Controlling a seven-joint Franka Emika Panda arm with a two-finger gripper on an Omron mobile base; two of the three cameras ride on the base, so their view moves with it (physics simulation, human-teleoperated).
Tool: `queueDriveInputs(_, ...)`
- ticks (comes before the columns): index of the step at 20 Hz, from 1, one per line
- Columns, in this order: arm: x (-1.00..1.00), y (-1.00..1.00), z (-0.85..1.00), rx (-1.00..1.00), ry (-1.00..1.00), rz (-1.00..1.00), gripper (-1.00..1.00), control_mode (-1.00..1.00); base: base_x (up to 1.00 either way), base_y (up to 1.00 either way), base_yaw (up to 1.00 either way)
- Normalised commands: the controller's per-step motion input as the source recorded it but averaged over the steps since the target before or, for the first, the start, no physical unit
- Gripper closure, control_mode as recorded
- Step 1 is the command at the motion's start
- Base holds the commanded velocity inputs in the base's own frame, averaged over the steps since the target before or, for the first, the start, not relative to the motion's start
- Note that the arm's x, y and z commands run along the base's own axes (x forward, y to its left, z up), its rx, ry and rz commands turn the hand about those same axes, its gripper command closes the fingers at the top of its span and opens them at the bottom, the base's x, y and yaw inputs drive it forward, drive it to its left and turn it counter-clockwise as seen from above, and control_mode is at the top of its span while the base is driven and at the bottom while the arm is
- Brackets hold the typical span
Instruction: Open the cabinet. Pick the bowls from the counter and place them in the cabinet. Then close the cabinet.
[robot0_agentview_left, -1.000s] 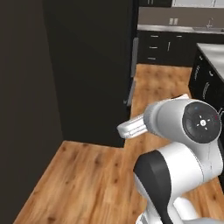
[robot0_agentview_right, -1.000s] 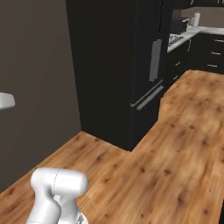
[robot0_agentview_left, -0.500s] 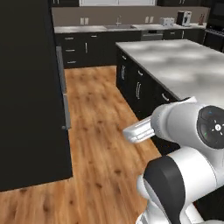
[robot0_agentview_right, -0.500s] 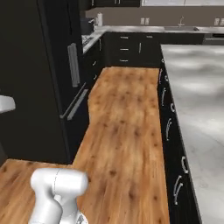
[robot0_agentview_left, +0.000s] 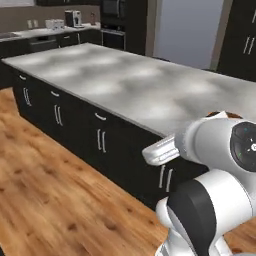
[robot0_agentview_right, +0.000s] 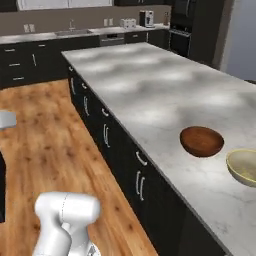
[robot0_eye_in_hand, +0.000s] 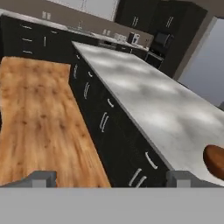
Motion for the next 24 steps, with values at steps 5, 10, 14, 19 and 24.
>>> queueDriveInputs(5, 0.00, 0.00, 0.00, 0.00, 0.00, 0.00, -1.00, 1.00, 0.01, -0.18, -0.92)
queueDriveInputs(10, 0.00, 0.00, 0.00, 0.00, 0.00, 0.00, -1.00, 1.00, 0.12, -0.14, -0.88)
queueDriveInputs(14, 0.00, 0.00, 0.00, 0.00, 0.00, 0.00, -1.00, 1.00, 0.31, -0.03, -0.79)
queueDriveInputs(19, 0.00, 0.00, 0.00, 0.00, 0.00, 0.00, -1.00, 1.00, 0.32, -0.01, -0.44)
queueDriveInputs(24, 0.00, 0.00, 0.00, 0.00, 0.00, 0.00, -1.00, 1.00, 0.58, 0.71, -0.17)
